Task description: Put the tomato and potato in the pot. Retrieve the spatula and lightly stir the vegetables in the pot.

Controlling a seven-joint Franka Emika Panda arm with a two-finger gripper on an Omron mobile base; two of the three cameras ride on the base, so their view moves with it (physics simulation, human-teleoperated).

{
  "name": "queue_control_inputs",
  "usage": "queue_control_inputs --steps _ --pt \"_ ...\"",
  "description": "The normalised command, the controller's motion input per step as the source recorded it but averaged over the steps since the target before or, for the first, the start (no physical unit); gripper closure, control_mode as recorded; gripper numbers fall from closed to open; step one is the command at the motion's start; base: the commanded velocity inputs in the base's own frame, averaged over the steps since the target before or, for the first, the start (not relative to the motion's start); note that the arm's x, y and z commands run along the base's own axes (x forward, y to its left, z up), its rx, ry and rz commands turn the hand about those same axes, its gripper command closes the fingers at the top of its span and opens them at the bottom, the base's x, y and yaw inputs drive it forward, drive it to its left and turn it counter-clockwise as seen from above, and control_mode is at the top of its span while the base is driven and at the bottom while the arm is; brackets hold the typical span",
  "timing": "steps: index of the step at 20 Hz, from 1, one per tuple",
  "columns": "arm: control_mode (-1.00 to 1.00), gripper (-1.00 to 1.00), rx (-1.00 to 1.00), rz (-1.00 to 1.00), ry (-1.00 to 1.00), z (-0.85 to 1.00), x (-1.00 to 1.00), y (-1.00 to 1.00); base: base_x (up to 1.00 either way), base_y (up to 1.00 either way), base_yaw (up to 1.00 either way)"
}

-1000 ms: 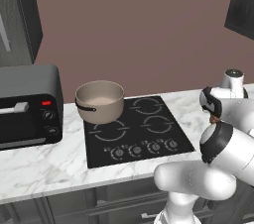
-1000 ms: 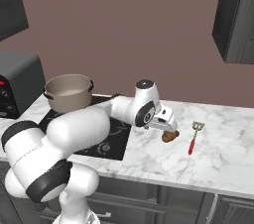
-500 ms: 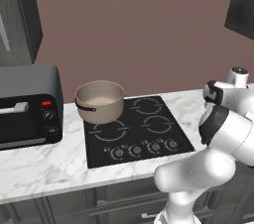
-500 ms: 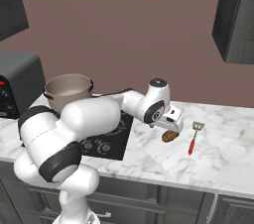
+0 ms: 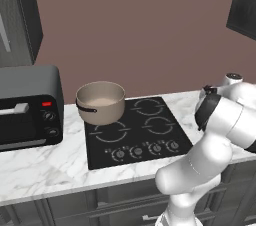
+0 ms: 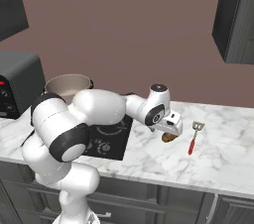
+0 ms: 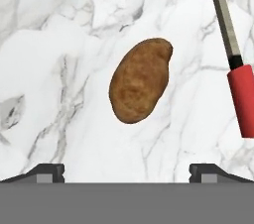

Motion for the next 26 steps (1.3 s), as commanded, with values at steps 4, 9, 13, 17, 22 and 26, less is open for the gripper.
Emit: queue_control_inputs --steps 4,9,13,17,22,26 --pt "-1.00 -1.00 0.00 0.01 0.00 -0.17 0.07 -0.25 0.00 0.00 0.00" --pt "-1.00 -1.00 0.00 0.03 0.00 -0.22 0.03 -0.22 0.00 0.00 0.00" --pt "-1.00 -1.00 0.00 0.00 0.00 -0.18 0.09 0.00 0.00 0.00 0.00" --pt "-1.00 -1.00 0.02 0.02 -0.01 -0.02 0.18 0.00 0.00 0.00 0.00" --pt "-1.00 -1.00 0.04 0.03 -0.04 0.00 0.15 0.00 0.00 0.00 0.00" --pt "-1.00 -1.00 0.06 0.03 0.00 -0.03 0.24 0.00 0.00 0.00 0.00"
